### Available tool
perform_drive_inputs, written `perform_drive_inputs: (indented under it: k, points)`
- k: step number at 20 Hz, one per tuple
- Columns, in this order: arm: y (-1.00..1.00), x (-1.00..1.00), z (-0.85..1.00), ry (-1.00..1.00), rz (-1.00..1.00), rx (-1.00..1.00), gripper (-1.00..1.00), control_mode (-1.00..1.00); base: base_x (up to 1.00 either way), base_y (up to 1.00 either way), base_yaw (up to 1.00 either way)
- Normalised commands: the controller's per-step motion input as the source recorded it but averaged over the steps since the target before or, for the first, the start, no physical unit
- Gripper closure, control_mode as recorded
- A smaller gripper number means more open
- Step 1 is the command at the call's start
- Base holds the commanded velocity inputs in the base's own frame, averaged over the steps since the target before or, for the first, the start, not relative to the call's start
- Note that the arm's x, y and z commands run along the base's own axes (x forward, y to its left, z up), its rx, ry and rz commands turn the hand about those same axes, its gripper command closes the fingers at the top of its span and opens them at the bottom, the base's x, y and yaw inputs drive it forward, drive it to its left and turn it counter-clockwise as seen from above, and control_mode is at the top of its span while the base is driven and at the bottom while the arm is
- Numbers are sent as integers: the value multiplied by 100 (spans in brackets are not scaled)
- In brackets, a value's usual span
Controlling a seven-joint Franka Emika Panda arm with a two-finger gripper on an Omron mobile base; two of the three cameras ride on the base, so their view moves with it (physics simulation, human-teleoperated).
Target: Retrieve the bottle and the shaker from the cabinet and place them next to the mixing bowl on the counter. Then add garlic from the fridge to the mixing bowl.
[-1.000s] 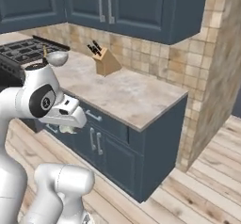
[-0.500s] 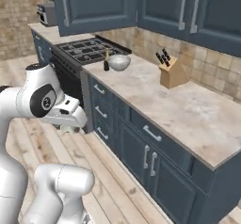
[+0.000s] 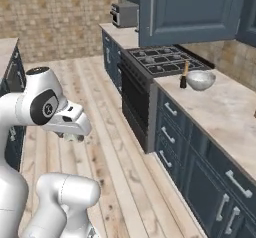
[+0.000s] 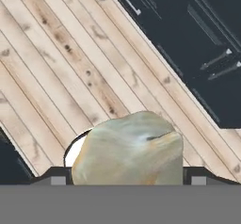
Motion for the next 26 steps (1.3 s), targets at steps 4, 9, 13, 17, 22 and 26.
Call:
perform_drive_inputs:
  k: [4, 9, 13, 17, 22, 26]
  points:
    - [0, 0, 0, 0, 0, 0, 100, 100, 62, -4, 44]
    - [0, 0, 0, 0, 0, 0, 100, 100, 63, -8, 42]
    - [0, 0, 0, 0, 0, 0, 100, 100, 84, -3, 31]
    - [0, 0, 0, 0, 0, 0, 100, 100, 100, -2, 19]
    - [0, 0, 0, 0, 0, 0, 100, 100, 100, -9, 5]
    - [0, 0, 0, 0, 0, 0, 100, 100, 100, 0, -9]
